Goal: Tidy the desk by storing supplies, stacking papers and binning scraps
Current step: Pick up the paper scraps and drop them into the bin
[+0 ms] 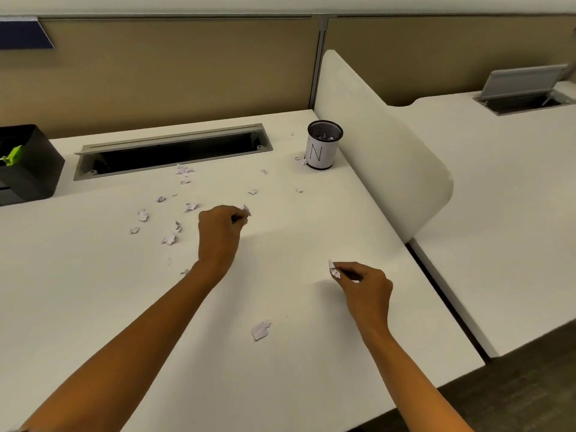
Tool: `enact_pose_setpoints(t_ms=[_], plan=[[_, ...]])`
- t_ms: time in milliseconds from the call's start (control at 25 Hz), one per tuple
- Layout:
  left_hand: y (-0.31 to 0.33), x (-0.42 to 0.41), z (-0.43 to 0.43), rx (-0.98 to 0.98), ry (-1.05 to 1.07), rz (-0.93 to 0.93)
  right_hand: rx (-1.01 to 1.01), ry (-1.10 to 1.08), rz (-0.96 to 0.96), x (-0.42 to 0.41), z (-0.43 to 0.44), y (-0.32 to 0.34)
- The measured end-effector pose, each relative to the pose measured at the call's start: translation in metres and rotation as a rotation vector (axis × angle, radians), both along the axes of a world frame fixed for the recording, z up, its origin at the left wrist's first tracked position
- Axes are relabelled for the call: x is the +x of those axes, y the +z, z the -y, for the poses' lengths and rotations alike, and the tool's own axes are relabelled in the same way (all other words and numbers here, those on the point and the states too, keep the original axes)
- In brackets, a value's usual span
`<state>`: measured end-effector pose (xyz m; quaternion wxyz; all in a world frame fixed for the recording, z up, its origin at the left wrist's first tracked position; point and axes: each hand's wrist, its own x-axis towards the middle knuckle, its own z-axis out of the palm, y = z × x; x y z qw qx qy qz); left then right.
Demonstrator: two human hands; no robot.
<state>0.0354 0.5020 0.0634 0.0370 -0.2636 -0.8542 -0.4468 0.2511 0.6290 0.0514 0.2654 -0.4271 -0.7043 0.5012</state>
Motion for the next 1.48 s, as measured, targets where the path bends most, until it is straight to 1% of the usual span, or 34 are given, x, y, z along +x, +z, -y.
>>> enact_pose_setpoints(t_ms=[120, 200, 320, 400, 560, 680, 800, 880, 1000, 1080, 1160, 1240, 1360, 1400, 1480], plan=[[0.02, -0.012, -0.069, -0.025, -0.139, -0.081, -0.024, -0.079, -0.045, -0.002, -0.026, 0.003], [0.034, -0.027, -0.117, -0.024, -0.182, -0.132, -0.035, -0.108, -0.07, -0.007, -0.044, 0.003], [0.047, -0.055, -0.184, 0.003, -0.168, -0.089, -0.039, -0.113, -0.085, -0.018, -0.067, 0.003], [0.049, -0.074, -0.22, -0.014, -0.132, -0.051, -0.035, -0.103, -0.104, -0.026, -0.077, 0.001], [0.045, -0.093, -0.275, 0.011, -0.094, 0.058, -0.023, -0.079, -0.12, -0.038, -0.096, -0.004], [0.042, -0.101, -0.294, -0.035, -0.117, 0.011, -0.03, -0.042, -0.135, -0.043, -0.104, -0.007], [0.029, -0.109, -0.296, -0.099, -0.169, -0.011, -0.044, -0.008, -0.146, -0.048, -0.111, -0.011], [0.026, -0.109, -0.29, -0.128, -0.16, -0.079, -0.051, 0.012, -0.142, -0.053, -0.117, -0.012], [0.032, -0.093, -0.272, -0.04, -0.158, -0.184, -0.036, 0.032, -0.14, -0.064, -0.127, -0.008], [0.029, -0.074, -0.249, 0.027, -0.145, -0.212, -0.002, 0.04, -0.142, -0.078, -0.136, 0.001], [0.013, -0.052, -0.219, 0.026, -0.106, -0.209, 0.058, 0.038, -0.142, -0.098, -0.149, 0.012], [-0.015, -0.03, -0.187, -0.058, -0.091, -0.116, 0.153, 0.035, -0.139, -0.125, -0.162, 0.026], [-0.058, -0.009, -0.145, -0.294, -0.13, 0.0, 0.317, 0.06, -0.139, -0.173, -0.186, 0.042], [-0.068, -0.005, -0.134, -0.39, -0.153, 0.002, 0.364, 0.081, -0.122, -0.19, -0.194, 0.046], [-0.081, -0.004, -0.12, -0.57, -0.223, -0.07, 0.457, 0.115, -0.066, -0.223, -0.21, 0.05]])
